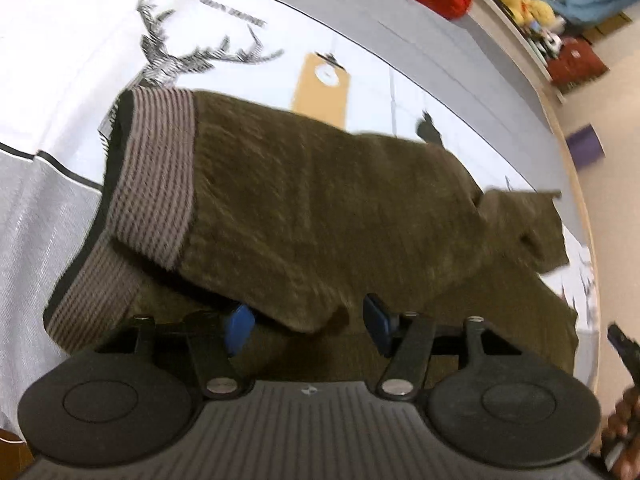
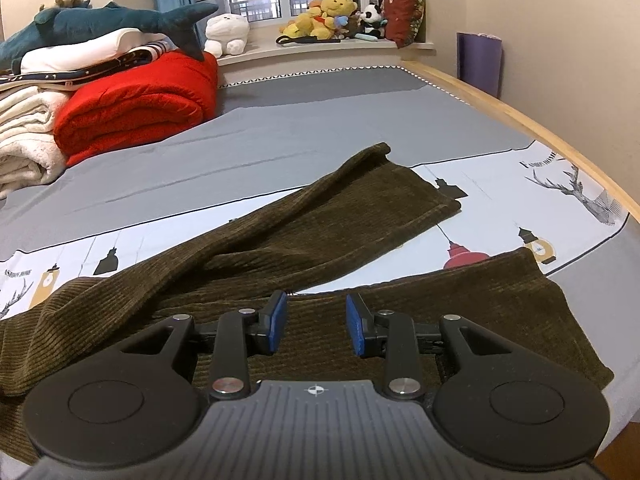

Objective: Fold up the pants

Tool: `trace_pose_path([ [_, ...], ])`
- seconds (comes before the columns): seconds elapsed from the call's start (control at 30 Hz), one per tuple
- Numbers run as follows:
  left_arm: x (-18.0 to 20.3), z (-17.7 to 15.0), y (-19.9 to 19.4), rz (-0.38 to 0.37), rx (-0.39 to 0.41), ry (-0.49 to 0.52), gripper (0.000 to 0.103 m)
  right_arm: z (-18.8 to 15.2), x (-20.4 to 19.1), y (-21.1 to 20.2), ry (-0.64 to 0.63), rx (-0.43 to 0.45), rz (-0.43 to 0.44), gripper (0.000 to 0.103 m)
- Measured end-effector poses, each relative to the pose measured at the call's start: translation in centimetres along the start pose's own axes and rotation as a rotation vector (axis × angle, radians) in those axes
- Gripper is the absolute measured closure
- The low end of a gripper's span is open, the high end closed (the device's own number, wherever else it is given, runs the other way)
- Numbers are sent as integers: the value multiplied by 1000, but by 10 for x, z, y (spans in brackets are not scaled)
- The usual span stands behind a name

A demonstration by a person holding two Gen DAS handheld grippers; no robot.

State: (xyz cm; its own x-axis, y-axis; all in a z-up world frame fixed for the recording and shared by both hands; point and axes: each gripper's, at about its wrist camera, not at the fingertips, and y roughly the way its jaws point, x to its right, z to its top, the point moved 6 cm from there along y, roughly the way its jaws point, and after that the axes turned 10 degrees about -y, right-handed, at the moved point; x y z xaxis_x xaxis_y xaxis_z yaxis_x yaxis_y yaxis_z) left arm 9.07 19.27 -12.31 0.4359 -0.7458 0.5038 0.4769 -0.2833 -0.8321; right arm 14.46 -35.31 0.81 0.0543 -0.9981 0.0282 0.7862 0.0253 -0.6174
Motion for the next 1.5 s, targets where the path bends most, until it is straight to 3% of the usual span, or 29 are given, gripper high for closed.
trace_pose_path([
  [0.07, 2, 9, 3, 19, 19, -7, 43, 2, -1, 2, 0, 1, 6, 69],
  [0.13, 3, 14, 2, 40, 37, 5, 60, 4, -3, 4, 4, -1, 10, 69],
  [0.17, 4, 19, 5, 60, 48, 24, 77, 4, -3, 6, 6, -3, 13, 69],
  [0.2, 4, 21, 3, 79, 60, 46, 85, 5, -5, 8, 8, -6, 17, 69],
  [0.27, 4, 25, 0, 94, 83, 65, 89, 7, -8, 12, 8, -13, 22, 69],
  [0.53, 17, 31, 2, 160, 127, 209, 88, 19, -25, 33, 13, -24, 29, 69],
  [0.67, 19, 30, 7, 189, 124, 253, 88, 31, -24, 48, 111, -7, 59, 69],
  [0.83, 22, 32, 12, 209, 127, 289, 88, 48, -21, 90, 258, -10, 157, 69],
  [0.93, 23, 32, 14, 213, 126, 291, 88, 53, -21, 124, 349, -41, 226, 68],
  [1.03, 21, 34, 16, 206, 124, 273, 88, 48, -25, 166, 438, -137, 290, 67],
  [1.27, 17, 40, 18, 198, 118, 265, 88, 53, -30, 231, 505, -179, 266, 58],
  [1.5, 16, 40, 15, 190, 126, 253, 88, 52, -38, 273, 571, -215, 300, 57],
])
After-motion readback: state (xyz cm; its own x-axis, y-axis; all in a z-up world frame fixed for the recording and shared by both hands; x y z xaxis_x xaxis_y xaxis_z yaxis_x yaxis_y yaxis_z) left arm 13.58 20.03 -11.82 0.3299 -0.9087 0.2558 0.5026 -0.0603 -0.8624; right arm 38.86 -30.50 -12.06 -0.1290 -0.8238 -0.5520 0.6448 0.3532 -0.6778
